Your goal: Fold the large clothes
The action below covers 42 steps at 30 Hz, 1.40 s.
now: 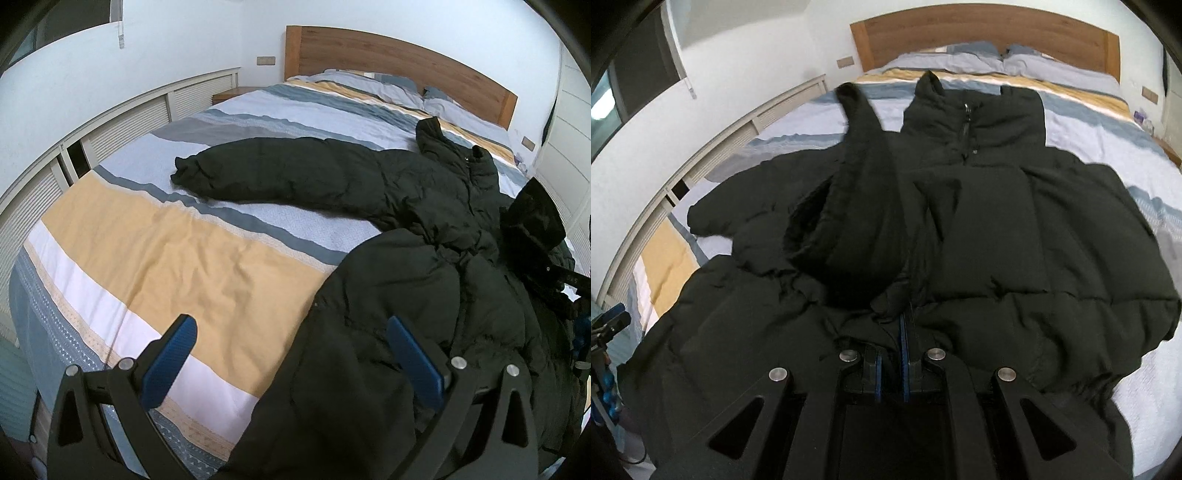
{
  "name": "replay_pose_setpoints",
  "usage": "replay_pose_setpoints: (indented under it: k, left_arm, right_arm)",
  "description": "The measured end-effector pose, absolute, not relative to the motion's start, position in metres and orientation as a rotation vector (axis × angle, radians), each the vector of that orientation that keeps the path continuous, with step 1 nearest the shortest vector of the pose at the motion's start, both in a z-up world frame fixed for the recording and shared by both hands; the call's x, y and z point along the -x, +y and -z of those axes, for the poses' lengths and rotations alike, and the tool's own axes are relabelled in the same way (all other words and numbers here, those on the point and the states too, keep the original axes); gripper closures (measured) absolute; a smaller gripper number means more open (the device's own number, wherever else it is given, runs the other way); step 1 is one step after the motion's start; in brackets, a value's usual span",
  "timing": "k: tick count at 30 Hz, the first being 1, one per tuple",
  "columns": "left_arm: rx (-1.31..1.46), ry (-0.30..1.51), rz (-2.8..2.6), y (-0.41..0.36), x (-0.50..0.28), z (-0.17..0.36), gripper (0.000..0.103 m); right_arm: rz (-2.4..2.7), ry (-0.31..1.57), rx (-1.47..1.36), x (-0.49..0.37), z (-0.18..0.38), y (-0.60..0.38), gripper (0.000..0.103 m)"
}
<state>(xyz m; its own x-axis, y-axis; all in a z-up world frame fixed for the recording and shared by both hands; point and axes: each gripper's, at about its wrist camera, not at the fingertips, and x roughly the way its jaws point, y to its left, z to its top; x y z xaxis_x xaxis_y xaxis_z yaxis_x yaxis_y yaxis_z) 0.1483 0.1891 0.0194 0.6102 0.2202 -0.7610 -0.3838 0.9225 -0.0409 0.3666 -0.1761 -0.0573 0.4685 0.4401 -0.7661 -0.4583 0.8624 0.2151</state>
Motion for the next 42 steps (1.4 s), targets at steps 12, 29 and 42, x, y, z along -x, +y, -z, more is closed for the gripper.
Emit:
replay_pose_setpoints:
  k: [12, 29, 42]
  left_arm:
    - [0.192, 0.884, -0.299, 0.163, -0.168, -0.026, 0.0]
    - [0.058, 0.894, 0.102, -0.044, -0.355, -0.043, 0.0]
    - [0.054, 1.013, 0.053, -0.084, -0.449, 0.061, 0.0]
  right_arm:
    - [-0.578, 0.964, -0.102, -0.355, 0.067, -0.168, 0.035]
    - [-0.281, 0.79, -0.08, -0.396, -0.004, -0.279, 0.036]
    - [-0.253, 0.909, -0.074, -0.448, 0.079, -0.282, 0.034]
